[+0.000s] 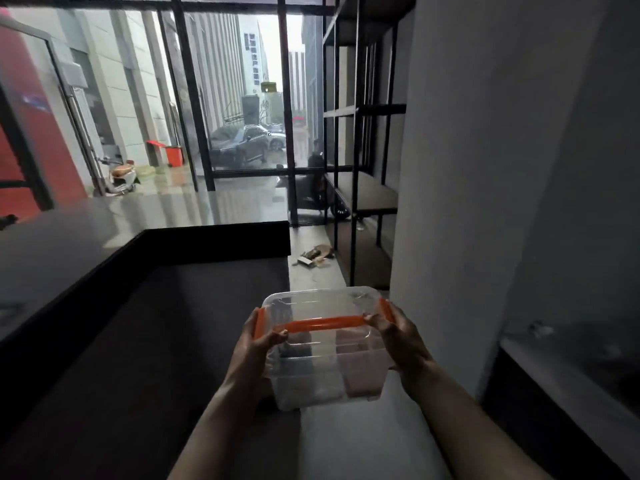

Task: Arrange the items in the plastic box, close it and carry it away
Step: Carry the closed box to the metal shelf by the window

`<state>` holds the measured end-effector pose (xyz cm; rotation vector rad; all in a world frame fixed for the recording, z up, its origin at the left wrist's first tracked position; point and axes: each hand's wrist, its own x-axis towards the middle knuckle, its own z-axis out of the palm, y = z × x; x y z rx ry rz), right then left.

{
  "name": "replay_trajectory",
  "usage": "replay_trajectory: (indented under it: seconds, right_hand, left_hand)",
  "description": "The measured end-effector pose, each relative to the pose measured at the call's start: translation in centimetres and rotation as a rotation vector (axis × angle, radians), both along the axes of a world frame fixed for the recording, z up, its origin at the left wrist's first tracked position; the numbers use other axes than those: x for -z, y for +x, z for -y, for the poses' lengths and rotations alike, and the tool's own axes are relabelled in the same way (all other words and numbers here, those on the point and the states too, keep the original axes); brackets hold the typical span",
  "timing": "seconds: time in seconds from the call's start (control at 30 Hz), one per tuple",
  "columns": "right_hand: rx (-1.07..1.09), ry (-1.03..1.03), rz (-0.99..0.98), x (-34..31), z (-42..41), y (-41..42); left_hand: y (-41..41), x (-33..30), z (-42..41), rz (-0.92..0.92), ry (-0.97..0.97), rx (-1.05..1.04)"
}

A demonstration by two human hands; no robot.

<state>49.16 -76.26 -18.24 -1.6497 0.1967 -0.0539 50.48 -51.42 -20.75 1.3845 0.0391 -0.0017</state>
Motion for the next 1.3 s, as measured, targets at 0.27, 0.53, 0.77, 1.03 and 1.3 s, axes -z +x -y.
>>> replay_trajectory:
  seconds: [0.27,0.53,0.77,1.03,1.3]
  right_hand:
    - [0.038,0.043,-0.056,1.9,9.1,0.8]
    - [0.028,0.053,-0.051,2.5,12.0,5.5]
    - [0.041,0.019,-0.047,2.5,10.7,14.3]
    - [0.037,-0.003,-0.055,1.7,8.7,26.3]
    - [0.076,0.005,-0.071,3.1,9.9,40.2]
  left_hand:
    - [1.4,2.4,9.1,-0.031,0.041,0.082]
    - [7.3,3.0,11.4,0.000,0.035,0.073]
    - [15.5,3.2,11.0,0.045,0.021,0.096]
    - [28.1,2.6,8.8,0.030,0.000,0.082]
    - [41.6,3.2,9.9,0.020,0.020,0.102]
